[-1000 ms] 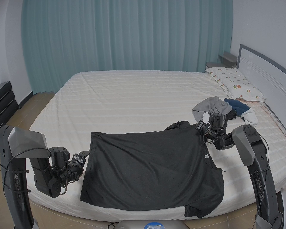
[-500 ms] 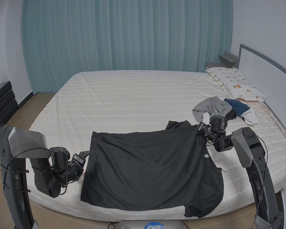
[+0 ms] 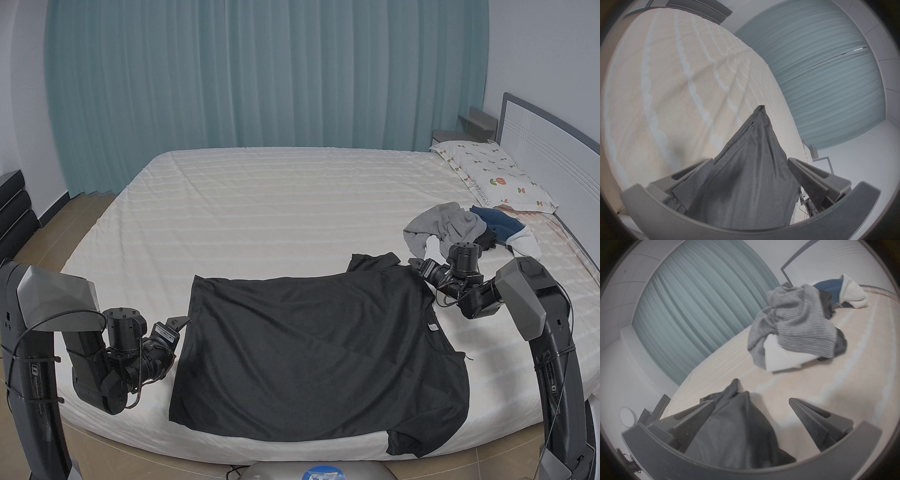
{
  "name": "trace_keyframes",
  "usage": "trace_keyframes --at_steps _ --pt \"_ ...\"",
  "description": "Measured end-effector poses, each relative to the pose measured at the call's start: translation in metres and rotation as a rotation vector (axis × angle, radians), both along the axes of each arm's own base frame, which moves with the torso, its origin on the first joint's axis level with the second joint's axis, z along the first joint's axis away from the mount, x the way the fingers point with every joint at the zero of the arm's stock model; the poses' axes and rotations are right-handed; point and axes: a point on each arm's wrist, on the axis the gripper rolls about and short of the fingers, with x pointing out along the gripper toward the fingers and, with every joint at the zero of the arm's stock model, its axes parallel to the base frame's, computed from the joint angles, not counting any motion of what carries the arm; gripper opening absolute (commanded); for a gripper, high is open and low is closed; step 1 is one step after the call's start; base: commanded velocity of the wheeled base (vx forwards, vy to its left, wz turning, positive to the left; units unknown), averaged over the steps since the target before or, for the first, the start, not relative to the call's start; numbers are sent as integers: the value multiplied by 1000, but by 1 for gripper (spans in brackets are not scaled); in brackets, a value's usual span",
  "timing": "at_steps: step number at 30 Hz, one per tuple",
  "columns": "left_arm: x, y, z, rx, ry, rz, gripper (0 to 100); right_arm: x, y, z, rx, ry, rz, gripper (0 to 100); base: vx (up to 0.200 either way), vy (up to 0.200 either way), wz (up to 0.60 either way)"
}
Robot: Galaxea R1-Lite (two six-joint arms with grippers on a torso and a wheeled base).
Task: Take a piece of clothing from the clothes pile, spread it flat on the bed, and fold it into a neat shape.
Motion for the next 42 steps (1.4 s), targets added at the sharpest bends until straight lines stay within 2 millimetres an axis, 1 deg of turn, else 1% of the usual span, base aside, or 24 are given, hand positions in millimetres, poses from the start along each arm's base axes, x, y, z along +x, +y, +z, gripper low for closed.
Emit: trace_keyframes --at_steps 4,9,16,18,21,24,29,39,40,42 --pt "0 0 0 0 0 0 100 -20 -12 1 17 64 20 100 0 0 0" --pt "0 0 0 -1 2 -1 100 -56 -25 -1 45 150 57 100 0 0 0" --pt "-2 0 0 -3 5 -6 100 -113 -30 -8 86 203 102 100 0 0 0" --pt "-2 0 0 -3 6 -6 100 -125 -30 -9 106 194 114 100 0 0 0" --pt "-3 0 0 -3 7 -7 100 -139 -28 -8 141 182 138 100 0 0 0" --pt "-3 0 0 -3 7 -8 100 -145 -24 -11 157 194 156 100 0 0 0" --pt "-3 0 0 -3 8 -8 100 -147 -19 -14 157 206 167 100 0 0 0" --pt "-3 0 0 -3 7 -8 100 -147 -21 -16 150 206 163 100 0 0 0" --pt "-3 0 0 -4 7 -8 100 -147 -22 -17 150 208 162 0 0 0 0" --pt "-3 0 0 -3 7 -8 100 -148 -22 -17 151 210 161 0 0 0 0"
